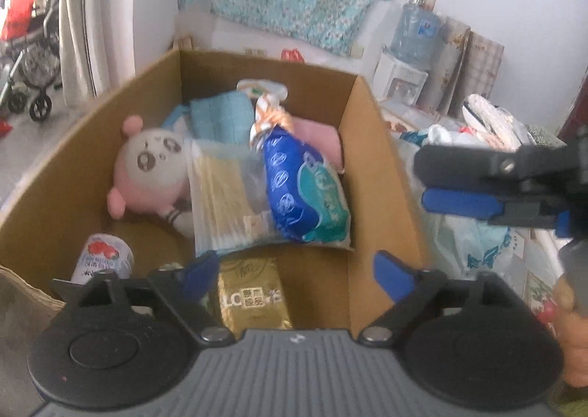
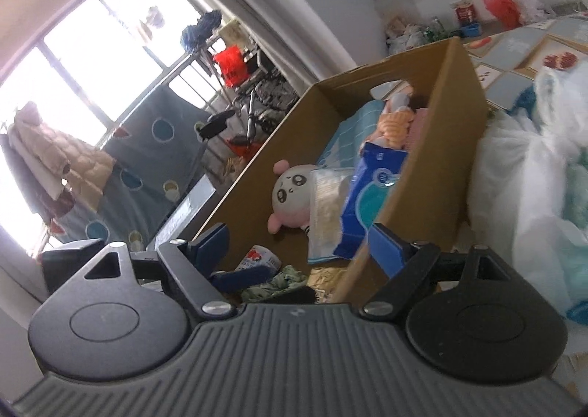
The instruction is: Organize soft objects
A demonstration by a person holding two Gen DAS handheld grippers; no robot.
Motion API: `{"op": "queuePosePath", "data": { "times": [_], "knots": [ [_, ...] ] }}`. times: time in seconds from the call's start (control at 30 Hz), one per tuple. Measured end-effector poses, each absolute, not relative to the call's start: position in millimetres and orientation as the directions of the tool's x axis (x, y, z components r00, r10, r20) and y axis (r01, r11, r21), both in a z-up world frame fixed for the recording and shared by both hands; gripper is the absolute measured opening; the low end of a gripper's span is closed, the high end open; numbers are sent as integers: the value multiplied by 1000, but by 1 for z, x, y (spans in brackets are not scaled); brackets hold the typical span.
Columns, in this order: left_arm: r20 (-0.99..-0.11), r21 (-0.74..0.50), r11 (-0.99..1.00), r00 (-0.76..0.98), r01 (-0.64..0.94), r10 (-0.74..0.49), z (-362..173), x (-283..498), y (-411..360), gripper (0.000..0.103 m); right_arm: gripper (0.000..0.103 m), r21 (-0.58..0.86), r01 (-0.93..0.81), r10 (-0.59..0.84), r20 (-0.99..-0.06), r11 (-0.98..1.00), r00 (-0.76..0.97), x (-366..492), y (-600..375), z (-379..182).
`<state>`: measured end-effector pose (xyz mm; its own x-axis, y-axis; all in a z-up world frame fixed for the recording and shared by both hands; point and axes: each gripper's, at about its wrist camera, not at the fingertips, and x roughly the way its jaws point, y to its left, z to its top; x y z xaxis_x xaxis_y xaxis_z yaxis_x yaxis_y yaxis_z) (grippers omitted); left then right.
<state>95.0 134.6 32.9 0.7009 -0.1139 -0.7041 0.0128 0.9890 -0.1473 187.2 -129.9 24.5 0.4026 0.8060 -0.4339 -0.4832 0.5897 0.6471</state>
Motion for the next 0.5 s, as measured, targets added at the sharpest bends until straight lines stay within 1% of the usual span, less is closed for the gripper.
{"op": "queuePosePath", "data": {
  "times": [0.1, 0.23, 0.37, 0.4, 0.5],
  "knots": [
    [-684, -118, 993, 725, 2, -83, 39, 89, 124, 97, 84, 640, -477, 793, -413, 603, 448, 179, -139, 21],
    [-665, -97, 995, 745, -11, -56, 47, 82, 114, 101, 89, 582, -510, 767, -384, 634, 514, 158, -144, 29],
    [-644, -88, 996, 764, -15, -46, 55, 72, 108, 103, 95, 536, -590, 792, -313, 603, 525, 121, -146, 45],
    [-637, -86, 996, 770, -19, -40, 56, 69, 108, 103, 100, 531, -607, 800, -294, 592, 524, 113, -147, 48],
    [-627, -69, 996, 779, -49, -5, 58, 59, 108, 103, 102, 498, -636, 798, -239, 589, 553, 89, -155, 61]
  ]
}}
